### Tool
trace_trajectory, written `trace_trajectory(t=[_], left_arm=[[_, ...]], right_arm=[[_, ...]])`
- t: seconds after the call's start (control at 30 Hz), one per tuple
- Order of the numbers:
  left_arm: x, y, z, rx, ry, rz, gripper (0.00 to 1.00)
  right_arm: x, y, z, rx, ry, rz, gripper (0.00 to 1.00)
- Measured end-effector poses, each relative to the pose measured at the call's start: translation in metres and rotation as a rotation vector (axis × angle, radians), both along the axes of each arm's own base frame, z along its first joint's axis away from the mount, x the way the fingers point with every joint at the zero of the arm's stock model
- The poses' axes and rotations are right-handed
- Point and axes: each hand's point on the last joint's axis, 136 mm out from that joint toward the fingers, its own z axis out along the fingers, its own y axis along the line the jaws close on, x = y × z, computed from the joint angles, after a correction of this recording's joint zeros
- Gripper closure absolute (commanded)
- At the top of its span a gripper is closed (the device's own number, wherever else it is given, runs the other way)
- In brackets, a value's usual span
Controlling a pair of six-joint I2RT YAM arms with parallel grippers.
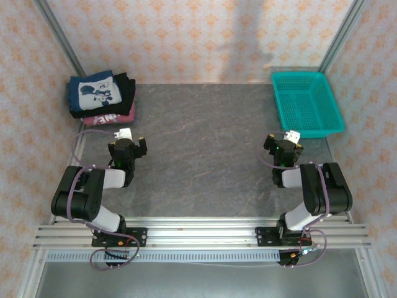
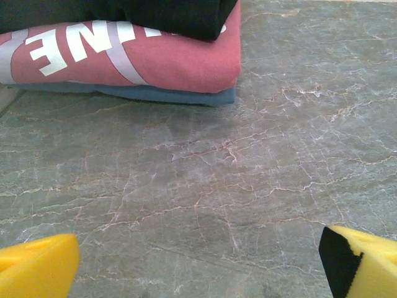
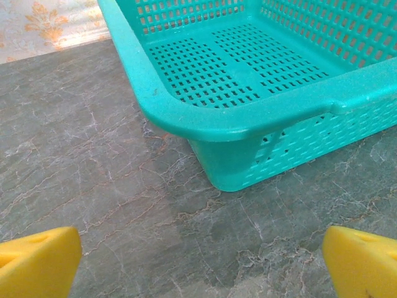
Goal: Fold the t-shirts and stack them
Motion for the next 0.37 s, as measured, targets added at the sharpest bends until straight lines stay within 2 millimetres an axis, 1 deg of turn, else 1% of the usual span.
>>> trace_trajectory(t=[0.17, 0.37], left_arm=[[-0.0003, 0.0012, 0.0002, 0.004, 0.000, 0.006, 0.00], [-0.0005, 0.0019, 0.0003, 0.005, 0.000, 0.010, 0.00]], right_arm=[[0.0003, 0.0007, 0.0001, 0.000, 0.000, 0.004, 0.01], [0.0067, 0.0084, 0.0030, 0.002, 0.001, 0.053, 0.01]])
